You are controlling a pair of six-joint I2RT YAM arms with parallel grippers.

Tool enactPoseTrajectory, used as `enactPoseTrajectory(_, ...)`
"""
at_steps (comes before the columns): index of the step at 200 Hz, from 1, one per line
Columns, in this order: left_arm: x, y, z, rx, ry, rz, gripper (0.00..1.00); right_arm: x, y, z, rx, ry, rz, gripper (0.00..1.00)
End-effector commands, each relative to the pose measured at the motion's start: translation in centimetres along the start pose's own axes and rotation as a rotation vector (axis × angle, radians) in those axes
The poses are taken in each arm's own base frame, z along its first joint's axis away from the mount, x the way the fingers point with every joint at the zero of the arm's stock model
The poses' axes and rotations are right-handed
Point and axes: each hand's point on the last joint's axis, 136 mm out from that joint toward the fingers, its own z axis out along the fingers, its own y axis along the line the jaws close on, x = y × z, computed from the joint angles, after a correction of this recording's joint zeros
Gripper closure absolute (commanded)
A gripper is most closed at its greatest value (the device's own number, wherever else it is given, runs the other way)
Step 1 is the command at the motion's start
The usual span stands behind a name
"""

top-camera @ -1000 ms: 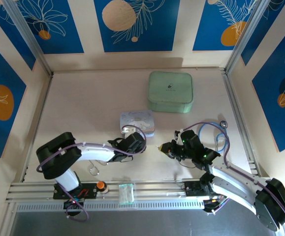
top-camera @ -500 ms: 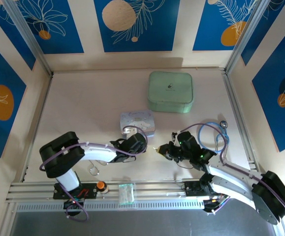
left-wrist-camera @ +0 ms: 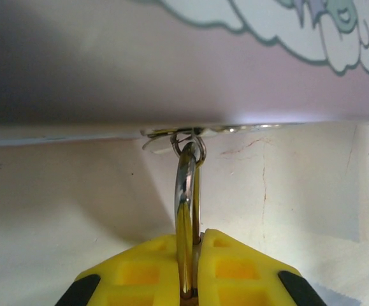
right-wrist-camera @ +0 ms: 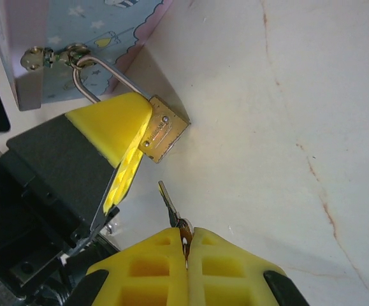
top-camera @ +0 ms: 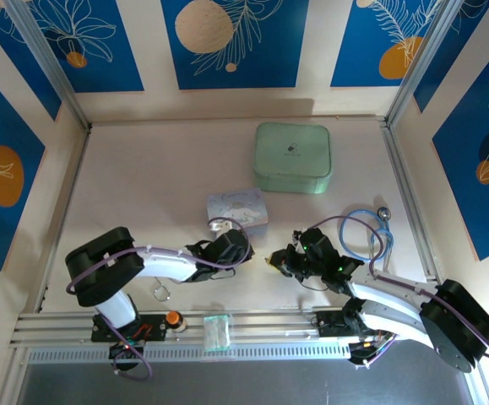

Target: Unlock the padlock with the key

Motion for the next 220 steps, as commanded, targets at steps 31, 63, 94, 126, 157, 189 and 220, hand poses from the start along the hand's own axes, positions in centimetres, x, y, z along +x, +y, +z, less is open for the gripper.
enactPoseTrajectory(31,-1.8,-2.4,-2.0,0.154,-0.056,-0.240,1.00,0.2,0.5,0.9,-0.098,0.063,0.163,1.00)
enactPoseTrajectory(63,-3.0,-3.4,-3.1,0.224,-0.097,-0.318,1.00,-0.3,2.5,0.9,-0.195,0.093,0.165,1.00)
enactPoseTrajectory(94,-3.7,-3.2,-3.7,0.254,-0.122,-0.405,1.00,-1.1,3.7,0.1,-0.232,0.100,0.156,1.00)
enactPoseTrajectory(126,-3.6,-3.8,-3.7,0.313,-0.105,-0.487,1.00,-1.0,4.9,0.1,-0.246,0.133,0.129,1.00)
enactPoseTrajectory(157,-3.7,-3.4,-3.4,0.342,-0.117,-0.551,1.00,-0.7,4.9,0.5,-0.261,0.146,0.142,1.00)
enactPoseTrajectory(189,-4.6,-3.8,-4.0,0.371,-0.149,-0.570,1.00,-0.6,4.5,0.6,-0.258,0.140,0.149,1.00)
enactPoseTrajectory(220,-4.4,-3.1,-3.8,0.344,-0.148,-0.595,1.00,-0.6,4.8,0.2,-0.255,0.128,0.134,1.00)
